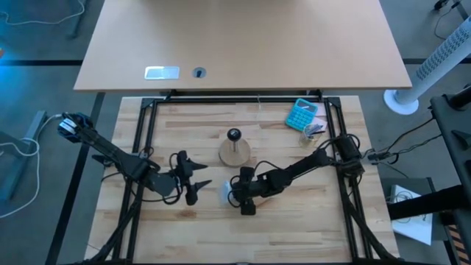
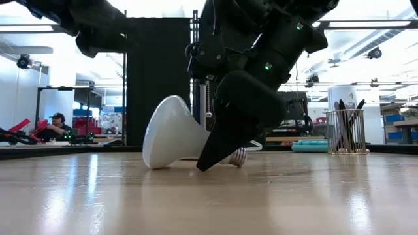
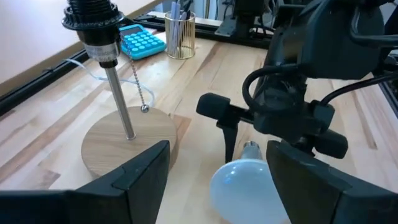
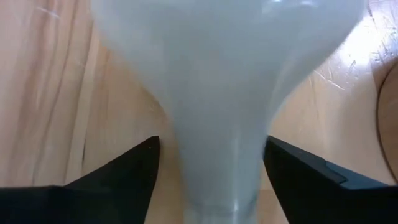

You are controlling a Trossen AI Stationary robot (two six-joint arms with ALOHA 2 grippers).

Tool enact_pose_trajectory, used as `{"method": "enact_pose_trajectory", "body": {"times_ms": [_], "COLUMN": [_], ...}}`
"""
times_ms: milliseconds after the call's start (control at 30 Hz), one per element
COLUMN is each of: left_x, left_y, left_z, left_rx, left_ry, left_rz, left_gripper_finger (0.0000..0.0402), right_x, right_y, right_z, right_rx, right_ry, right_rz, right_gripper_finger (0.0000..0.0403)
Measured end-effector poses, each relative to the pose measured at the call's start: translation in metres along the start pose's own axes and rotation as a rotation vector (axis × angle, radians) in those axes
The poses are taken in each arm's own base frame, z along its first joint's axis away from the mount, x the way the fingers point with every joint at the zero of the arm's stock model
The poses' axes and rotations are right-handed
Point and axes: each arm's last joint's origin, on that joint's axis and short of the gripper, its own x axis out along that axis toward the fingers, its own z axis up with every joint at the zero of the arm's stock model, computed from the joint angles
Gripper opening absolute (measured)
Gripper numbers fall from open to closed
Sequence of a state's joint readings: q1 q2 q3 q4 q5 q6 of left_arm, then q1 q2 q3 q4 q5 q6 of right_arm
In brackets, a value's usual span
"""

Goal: Screw lightbulb
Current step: Insert the light bulb into the table lamp

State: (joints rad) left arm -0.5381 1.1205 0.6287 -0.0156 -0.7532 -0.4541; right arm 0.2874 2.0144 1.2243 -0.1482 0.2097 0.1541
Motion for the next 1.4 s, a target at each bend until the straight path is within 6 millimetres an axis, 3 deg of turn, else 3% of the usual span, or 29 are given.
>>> {"method": "enact_pose_trajectory", "body": {"times_ms": [400,833,1133,1400], "left_x": [0.002,0.003,0.003,0.003], "left_y": [-0.001,0.0,0.001,0.001], "left_z": [0.0,-0.002,-0.002,-0.001], "left_rx": [0.011,0.016,0.017,0.037], "left_ry": [-0.006,-0.009,-0.025,-0.03], "left_rz": [0.034,0.054,0.087,0.102], "left_gripper_finger": [0.0258,0.0259,0.0259,0.0259], "right_x": [-0.008,-0.014,-0.026,-0.005], "right_y": [-0.007,-0.02,-0.022,-0.02], "right_z": [0.012,0.024,0.039,0.04], "right_rx": [0.107,0.062,0.032,0.007], "right_ry": [0.072,0.158,0.187,0.305], "right_rz": [-0.017,0.083,0.077,0.064], "right_gripper_finger": [0.0235,0.0306,0.0314,0.0314]}}
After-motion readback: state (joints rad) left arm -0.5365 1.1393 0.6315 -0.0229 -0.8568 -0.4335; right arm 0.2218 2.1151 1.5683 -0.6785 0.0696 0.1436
